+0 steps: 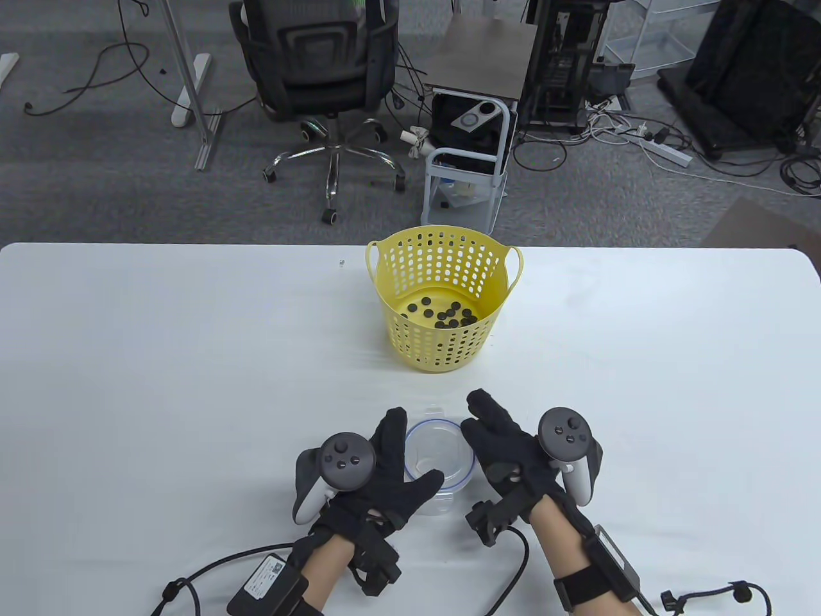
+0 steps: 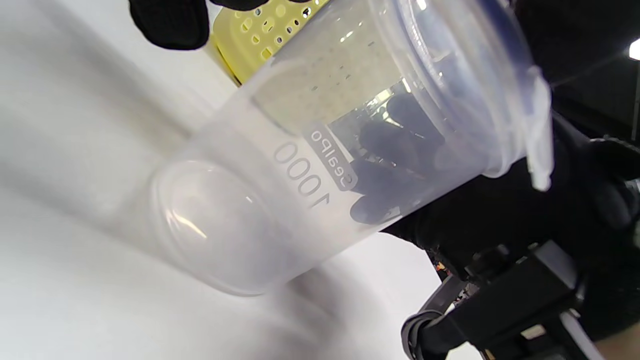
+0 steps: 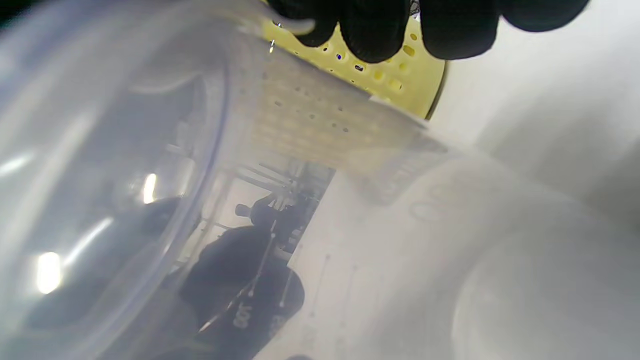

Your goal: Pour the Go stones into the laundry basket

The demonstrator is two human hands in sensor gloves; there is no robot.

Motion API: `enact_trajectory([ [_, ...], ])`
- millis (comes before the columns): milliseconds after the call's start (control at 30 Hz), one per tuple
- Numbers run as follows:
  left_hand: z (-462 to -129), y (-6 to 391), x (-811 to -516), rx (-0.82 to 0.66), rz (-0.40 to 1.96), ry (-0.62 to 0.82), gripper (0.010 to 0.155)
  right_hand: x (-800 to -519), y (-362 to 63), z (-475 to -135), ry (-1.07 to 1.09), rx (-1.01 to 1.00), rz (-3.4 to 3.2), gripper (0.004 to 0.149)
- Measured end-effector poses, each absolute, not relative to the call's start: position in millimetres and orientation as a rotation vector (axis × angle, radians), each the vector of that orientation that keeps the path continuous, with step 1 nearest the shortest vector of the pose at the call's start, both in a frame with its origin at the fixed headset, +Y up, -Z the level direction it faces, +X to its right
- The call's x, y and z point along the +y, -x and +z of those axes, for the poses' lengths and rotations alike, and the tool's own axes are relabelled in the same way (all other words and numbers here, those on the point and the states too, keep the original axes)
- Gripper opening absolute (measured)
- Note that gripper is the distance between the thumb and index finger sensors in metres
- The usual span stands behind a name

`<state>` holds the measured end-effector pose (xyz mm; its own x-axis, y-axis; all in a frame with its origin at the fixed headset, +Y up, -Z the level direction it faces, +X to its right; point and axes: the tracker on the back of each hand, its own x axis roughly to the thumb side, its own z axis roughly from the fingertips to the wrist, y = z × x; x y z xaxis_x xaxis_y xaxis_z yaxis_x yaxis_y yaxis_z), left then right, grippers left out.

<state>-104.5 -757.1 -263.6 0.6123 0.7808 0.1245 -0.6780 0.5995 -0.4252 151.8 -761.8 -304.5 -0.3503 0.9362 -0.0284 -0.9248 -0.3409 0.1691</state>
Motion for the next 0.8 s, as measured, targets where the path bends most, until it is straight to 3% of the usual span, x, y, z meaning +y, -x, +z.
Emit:
enact_trajectory([
  [367, -273.5, 121.3, -759.7, -0.234, 0.929, 0.357, 0.099, -754.4, -156.7, -295.7, -0.207, 0.277, 1.913, 0.080],
  [600, -283.5, 133.9, -761.5, -0.112, 0.970, 0.273, 0.095, -748.8, -150.7, -288.3, -0.302, 0.283, 1.976, 0.105],
  [800, -291.2, 138.2, -762.0, -0.039, 0.957, 0.171, 0.086, -745.8, -134.5, -278.1, -0.362, 0.226, 2.102, 0.114],
])
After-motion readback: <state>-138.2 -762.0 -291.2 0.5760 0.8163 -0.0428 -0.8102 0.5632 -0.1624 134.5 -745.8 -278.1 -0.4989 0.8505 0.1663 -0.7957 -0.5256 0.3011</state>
